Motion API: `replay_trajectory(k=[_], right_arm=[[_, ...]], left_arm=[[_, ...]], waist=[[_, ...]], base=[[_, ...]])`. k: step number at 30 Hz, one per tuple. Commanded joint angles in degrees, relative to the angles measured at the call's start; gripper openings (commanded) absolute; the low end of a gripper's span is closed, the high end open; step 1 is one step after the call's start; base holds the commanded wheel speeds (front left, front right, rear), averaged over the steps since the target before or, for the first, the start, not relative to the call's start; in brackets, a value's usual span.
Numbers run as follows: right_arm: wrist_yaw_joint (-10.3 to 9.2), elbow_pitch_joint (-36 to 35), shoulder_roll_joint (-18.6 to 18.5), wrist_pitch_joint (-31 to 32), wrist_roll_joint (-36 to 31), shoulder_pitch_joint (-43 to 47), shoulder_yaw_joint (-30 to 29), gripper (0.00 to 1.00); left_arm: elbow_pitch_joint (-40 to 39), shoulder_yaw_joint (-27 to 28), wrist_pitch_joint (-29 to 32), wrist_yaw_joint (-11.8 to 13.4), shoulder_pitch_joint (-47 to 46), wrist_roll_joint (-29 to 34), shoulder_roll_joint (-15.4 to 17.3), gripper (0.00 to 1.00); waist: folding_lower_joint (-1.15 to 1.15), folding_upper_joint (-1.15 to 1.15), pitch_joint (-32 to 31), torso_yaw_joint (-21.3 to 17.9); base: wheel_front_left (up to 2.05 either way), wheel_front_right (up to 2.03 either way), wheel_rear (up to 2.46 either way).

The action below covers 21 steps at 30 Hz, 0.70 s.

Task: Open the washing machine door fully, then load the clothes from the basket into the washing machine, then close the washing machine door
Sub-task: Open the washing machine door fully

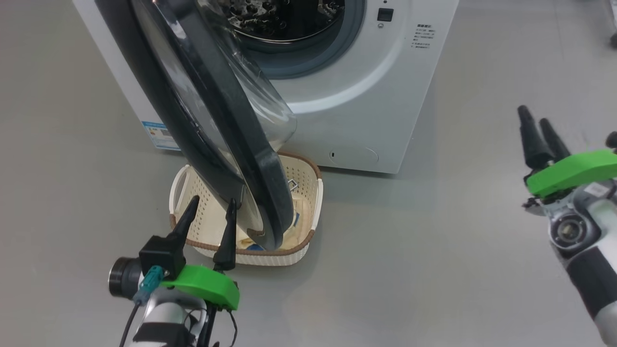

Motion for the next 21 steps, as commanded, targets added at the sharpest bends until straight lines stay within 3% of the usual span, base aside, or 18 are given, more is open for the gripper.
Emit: replay_trajectory(k=[1, 5, 6, 8, 14, 21], right_arm=[[-0.01, -1.2, -1.5, -0.7, -4.9, -0.4, -2.5, 1.0], [-0.01, -4.1, 0.9, -0.7, -24.5, 3.9, -15.4, 1.0], [-0.01, -7.2, 3.4, -0.7, -32.8, 7.6, -21.4, 1.0], [-0.01, -10.7, 5.8, -0.8, -40.7, 11.5, -26.6, 1.0], [-0.01, -19.7, 12.3, -0.8, -55.1, 20.7, -34.2, 1.0], [-0.01, -26.5, 15.9, -0.5, -63.7, 27.6, -37.3, 1.0]], left_arm=[[-1.6, 2.3, -0.6, 0.0, -1.0, 0.5, 1.2, 1.0], [-1.7, 2.9, -0.6, -0.2, -0.4, 0.6, 1.3, 1.0], [-1.7, 3.0, -0.6, -0.2, -0.2, 0.7, 1.3, 1.0], [-1.7, 3.1, -0.6, -0.3, 0.1, 0.7, 1.2, 1.0], [-1.6, 3.4, -0.6, -0.6, 0.8, 0.9, 1.2, 1.0], [-1.5, 3.6, -0.6, -0.8, 1.3, 0.9, 1.1, 1.0]], waist=[[0.0, 0.0, -0.4, -0.5], [0.0, 0.0, -1.2, -1.0], [0.0, 0.0, -1.6, -1.1], [0.0, 0.0, -1.9, -1.1], [0.0, 0.0, -2.6, -1.5], [0.0, 0.0, -2.8, -1.9]], base=[[0.0, 0.0, 0.0], [0.0, 0.0, 0.0], [0.0, 0.0, 0.0], [0.0, 0.0, 0.0], [0.0, 0.0, 0.0], [0.0, 0.0, 0.0]])
